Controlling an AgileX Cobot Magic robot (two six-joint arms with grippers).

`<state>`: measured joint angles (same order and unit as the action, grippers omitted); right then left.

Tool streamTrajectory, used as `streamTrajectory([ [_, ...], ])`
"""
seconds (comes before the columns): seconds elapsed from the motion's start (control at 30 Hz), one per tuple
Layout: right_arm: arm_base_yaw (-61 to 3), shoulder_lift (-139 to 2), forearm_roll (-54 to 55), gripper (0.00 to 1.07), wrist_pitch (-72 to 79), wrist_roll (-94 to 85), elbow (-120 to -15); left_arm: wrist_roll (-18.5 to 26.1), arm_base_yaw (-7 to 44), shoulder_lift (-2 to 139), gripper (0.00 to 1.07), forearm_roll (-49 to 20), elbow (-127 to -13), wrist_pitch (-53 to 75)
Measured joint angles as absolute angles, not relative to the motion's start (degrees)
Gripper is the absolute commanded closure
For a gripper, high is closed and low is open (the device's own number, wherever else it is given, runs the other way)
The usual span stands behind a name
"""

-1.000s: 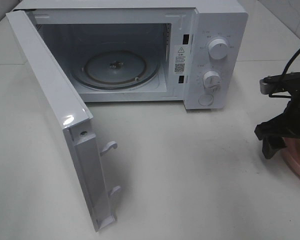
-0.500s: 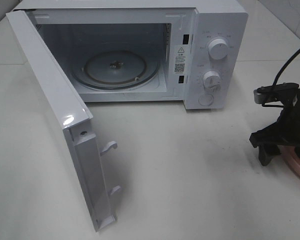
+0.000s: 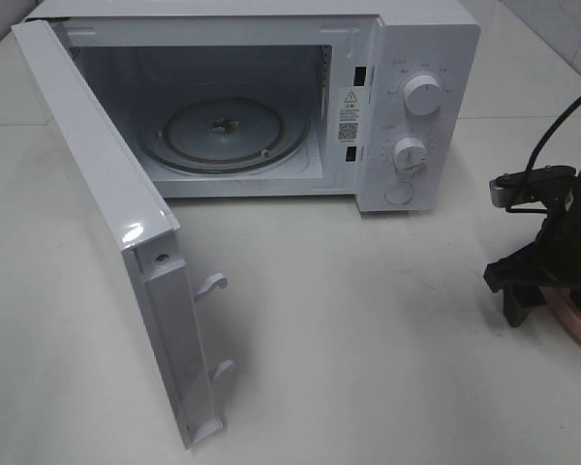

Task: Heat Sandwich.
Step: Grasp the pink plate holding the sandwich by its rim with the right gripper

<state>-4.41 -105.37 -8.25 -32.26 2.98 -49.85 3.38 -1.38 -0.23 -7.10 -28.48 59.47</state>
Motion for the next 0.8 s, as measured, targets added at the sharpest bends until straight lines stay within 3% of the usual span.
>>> streamTrajectory([
  [0.13,-4.41,-105.48,-8.37,0.69,-32.26,3.72,-49.85,3.38,-1.38,-0.23,0.03,-7.1,-28.48,59.47],
  [0.17,-4.41,-105.48,-8.37,0.69,-32.26,3.72,-49.85,3.38,-1.38,-0.23,0.03,-7.1,-28.48,59.47],
  [0.2,-4.41,-105.48,-8.65,0.93,-32.26,4.24,-49.85,3.38,-1.38,-0.23,0.03,-7.1,-28.48,59.47],
  [0.23,-4.41,-105.48,-9.17,1.05,-32.26,4.58,-49.85,3.38,-1.38,-0.23,0.03,-7.1,-28.48,59.47],
  [0.8,-4.24,-105.42,-11.46,1.07,-33.35,5.73,-49.85,3.38,-1.38,-0.23,0.03,-7.1,-28.48,59.47],
])
